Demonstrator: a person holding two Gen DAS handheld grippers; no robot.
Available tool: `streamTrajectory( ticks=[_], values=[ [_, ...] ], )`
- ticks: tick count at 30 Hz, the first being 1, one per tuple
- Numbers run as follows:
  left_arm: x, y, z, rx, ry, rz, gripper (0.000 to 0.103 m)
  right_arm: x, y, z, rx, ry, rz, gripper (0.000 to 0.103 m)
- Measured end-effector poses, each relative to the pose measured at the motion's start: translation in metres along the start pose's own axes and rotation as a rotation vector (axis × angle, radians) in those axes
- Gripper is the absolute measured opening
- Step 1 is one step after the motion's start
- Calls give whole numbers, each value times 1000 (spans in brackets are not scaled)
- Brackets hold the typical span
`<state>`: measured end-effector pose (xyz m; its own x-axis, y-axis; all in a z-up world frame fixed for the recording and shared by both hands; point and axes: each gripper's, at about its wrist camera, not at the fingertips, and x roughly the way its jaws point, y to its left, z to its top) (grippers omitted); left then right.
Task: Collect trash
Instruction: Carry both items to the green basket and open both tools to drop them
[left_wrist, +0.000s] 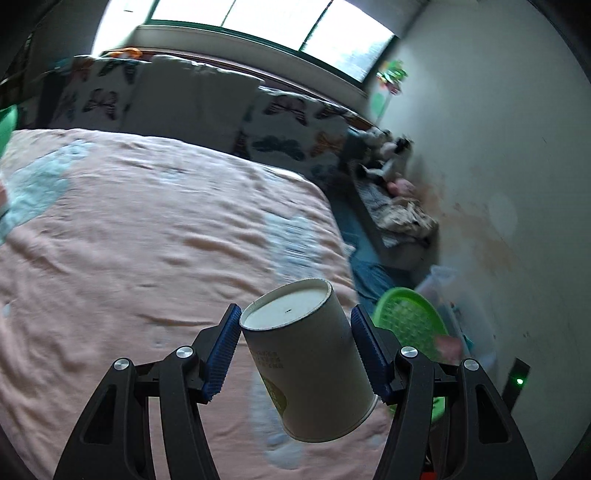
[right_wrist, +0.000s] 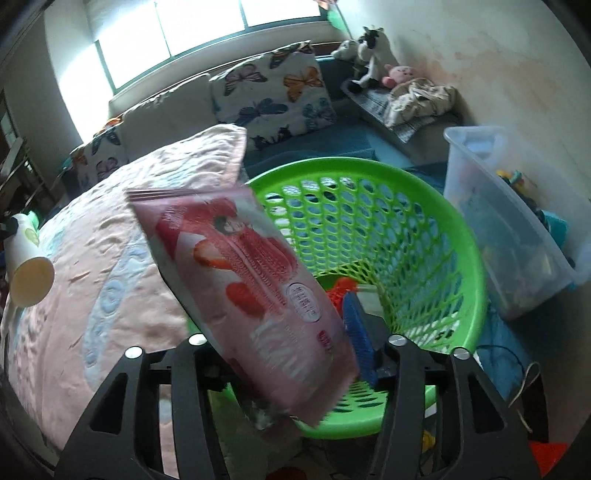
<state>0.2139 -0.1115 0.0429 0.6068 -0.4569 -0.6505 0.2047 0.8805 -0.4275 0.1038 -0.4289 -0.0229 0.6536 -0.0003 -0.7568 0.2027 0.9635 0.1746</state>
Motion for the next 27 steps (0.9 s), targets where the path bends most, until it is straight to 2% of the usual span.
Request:
streamTrajectory(
  ticks=[1, 3, 4, 14, 19, 27],
  values=[
    [4, -9, -1, 13, 9, -13, 59, 2, -4, 0, 8, 4, -1, 58],
    [11, -26, -3, 42, 24, -34, 59, 2, -9, -1, 17, 4, -16, 69],
    [14, -33, -3, 56, 28, -39, 59, 1, -12, -2, 19, 2, -19, 71],
    [61, -111, -17, 207, 83, -116, 59, -20, -29, -10, 48, -33, -10, 73],
    [93, -139, -27, 270, 110, -141, 59, -39, -34, -20, 57, -75, -11, 76],
    [136, -163, -45, 347, 159, -132, 59, -40, -41, -33, 85, -67, -2, 76]
  ],
)
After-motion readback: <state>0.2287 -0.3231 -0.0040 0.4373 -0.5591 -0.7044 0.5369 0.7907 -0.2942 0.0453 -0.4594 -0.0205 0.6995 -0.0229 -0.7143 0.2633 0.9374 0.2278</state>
